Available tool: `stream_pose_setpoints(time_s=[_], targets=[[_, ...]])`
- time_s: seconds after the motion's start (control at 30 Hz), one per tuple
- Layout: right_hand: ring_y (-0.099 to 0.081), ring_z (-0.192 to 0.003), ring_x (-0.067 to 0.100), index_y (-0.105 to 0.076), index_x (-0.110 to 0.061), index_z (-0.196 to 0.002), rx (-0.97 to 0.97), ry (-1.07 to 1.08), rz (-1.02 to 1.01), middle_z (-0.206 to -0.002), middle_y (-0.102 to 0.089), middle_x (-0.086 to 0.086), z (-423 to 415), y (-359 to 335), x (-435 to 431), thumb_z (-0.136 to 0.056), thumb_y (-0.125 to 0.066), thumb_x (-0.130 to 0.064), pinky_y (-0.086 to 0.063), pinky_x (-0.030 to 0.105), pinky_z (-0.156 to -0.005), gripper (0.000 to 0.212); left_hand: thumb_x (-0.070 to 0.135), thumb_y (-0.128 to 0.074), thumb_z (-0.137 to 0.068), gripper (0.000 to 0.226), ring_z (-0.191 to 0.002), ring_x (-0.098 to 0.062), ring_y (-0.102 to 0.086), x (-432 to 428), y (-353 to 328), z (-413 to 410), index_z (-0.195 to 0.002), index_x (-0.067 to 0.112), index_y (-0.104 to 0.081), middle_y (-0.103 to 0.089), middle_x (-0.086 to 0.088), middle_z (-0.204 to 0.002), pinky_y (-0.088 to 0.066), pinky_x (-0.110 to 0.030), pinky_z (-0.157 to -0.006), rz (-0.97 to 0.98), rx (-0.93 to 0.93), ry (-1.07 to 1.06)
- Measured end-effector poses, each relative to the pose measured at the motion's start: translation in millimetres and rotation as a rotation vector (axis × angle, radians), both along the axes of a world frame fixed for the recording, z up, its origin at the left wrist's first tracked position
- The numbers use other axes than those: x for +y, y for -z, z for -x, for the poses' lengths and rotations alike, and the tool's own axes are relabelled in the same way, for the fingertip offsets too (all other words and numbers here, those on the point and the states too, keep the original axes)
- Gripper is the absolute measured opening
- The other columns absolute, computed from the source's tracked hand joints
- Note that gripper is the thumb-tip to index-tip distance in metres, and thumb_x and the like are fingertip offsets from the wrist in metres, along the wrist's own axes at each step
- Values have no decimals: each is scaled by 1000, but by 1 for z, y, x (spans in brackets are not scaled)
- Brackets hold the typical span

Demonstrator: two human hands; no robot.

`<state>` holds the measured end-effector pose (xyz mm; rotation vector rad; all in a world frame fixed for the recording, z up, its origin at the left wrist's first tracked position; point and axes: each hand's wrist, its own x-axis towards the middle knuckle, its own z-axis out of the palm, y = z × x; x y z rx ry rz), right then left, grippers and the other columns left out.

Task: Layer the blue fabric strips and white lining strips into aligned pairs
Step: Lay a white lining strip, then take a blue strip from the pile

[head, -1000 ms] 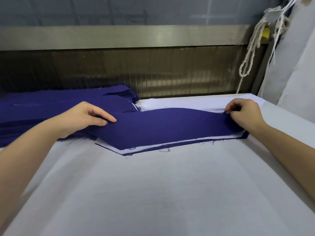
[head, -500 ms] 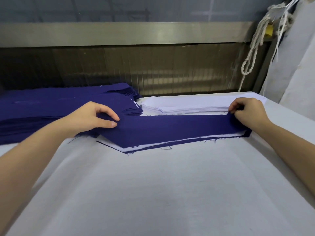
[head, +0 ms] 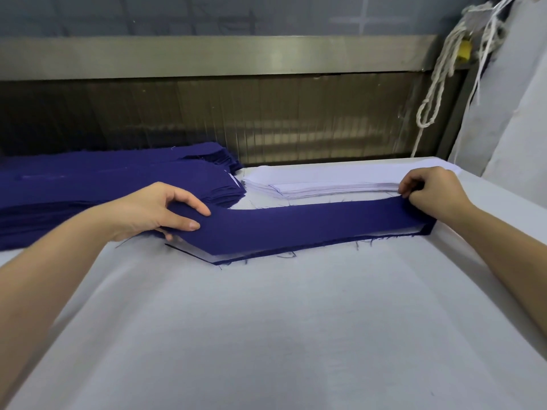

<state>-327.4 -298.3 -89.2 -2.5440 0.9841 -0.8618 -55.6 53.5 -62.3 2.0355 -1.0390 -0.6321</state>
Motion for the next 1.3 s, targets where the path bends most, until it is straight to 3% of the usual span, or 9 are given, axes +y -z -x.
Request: stream_pose_setpoints(time_s=[0.13,0.27,0.4,0.47,0.63,1.1,1.3], targets=[[-55,-79,23,-64,-14,-72,105,-9,-47,-78,-63,7,-1,5,-4,-76,-50,12,-41,27,-73,30,1,-74,-76,25,-76,-18,-69,0,7,2,-87,23,-75,-71,6,-96,-56,-33,-58,-66,-99,17],[-54,-77,20,-65,-18,-72,162,8,-81,-78,-63,5,0,8,-9,-78,-50,7,-40,27,-71,30,-1,-75,-74,29,-75,-13,-70,0,9,3,-88,24,-74,-71,6,-94,-54,-23,-54,-68,-113,17],[-52,-75,20,-65,-17,-73,123,21,-78,-80,-63,7,-1,9,-9,-78,-51,7,-38,27,-69,28,1,-77,-73,34,-83,-20,-70,1,8,0,-92,29,-74,-70,6,-97,-58,-41,-72,-87,-130,22],[-53,-76,23,-66,-13,-74,65,24,-32,-82,-64,10,-1,7,-6,-76,-50,10,-38,26,-69,28,2,-77,-73,35,-85,-20,-69,1,8,0,-92,31,-74,-70,6,-98,-57,-42,-74,-94,-145,31],[-54,-82,25,-69,-2,-82,-34,-10,117,-85,-65,12,0,2,2,-71,-47,17,-38,27,-75,31,1,-76,-74,36,-68,-8,-66,1,7,1,-91,32,-73,-67,8,-97,-47,-19,-45,-92,-151,49],[-52,-84,23,-68,-3,-86,156,17,-19,-82,-59,7,-2,11,-3,-74,-45,16,-43,31,-77,32,4,-75,-76,35,-50,-13,-60,-1,4,-4,-96,32,-68,-67,-2,-97,-42,-18,-42,-202,-300,97],[-51,-84,26,-62,-8,-84,232,36,5,-83,-57,7,-3,11,-3,-77,-47,12,-39,31,-73,26,-2,-72,-78,37,-48,-9,-62,-2,2,-3,-92,33,-67,-62,18,-92,-44,-17,-43,-204,-343,100]])
